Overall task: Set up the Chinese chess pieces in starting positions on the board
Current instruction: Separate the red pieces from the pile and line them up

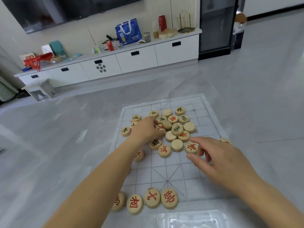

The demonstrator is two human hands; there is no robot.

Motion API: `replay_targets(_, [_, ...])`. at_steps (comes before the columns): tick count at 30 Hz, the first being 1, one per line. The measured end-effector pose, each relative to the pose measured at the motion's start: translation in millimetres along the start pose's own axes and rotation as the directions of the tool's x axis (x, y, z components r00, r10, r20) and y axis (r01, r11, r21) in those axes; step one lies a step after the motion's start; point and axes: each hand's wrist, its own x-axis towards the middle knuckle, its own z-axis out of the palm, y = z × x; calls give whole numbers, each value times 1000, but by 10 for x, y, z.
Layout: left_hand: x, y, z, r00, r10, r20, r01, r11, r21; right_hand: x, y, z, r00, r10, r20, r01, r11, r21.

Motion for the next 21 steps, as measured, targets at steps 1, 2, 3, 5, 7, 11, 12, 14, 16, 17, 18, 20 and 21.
replay_targets(1, [10,4,32,1000,13,-28,-13,1000,18,0,-1,2,1000,9,3,-9,1000,-4])
replay_targets(2, [18,4,53,999,18,-48,-17,999,35,3,8,9,1000,18,1,-18,1000,-10])
replay_targets(3, [30,-7,61,998,22,-60,-18,998,53,3,27,16,1000,23,-8,-24,1000,-19])
replay_targets(5, [20,-37,13,997,4,-78,0,999,52,9,79,17,998,46,-48,-49,998,-45])
replay_targets(7, [-40,-47,-101,993,12,-118,-18,999,-49,18,110,-29,989,122,-83,-123,992,-16])
replay_targets(11, [-571,214,-361,973,227,-36,-229,946,-228,46,101,-126,963,221,-154,-208,973,97])
replay_targets(12, [-756,281,-373,955,292,42,-277,936,-219,51,95,-135,958,235,-162,-219,969,110])
replay_targets(14, [-1088,366,-315,892,409,191,-382,910,-163,49,80,-138,954,250,-166,-231,965,126])
replay_targets(16, [-1301,385,-167,821,487,299,-479,872,-103,41,64,-130,955,248,-161,-229,965,130])
replay_targets(17, [-1355,378,-73,797,507,328,-511,856,-81,32,60,-125,956,246,-157,-227,965,131])
replay_targets(18, [-1388,371,17,782,520,343,-527,846,-80,21,61,-122,956,248,-155,-228,964,134])
replay_targets(20, [-1412,347,150,770,533,351,-538,838,-91,-4,77,-122,955,254,-156,-234,963,135])
replay_targets(21, [-1403,321,193,772,536,342,-543,836,-83,-18,89,-127,954,255,-160,-235,963,134])
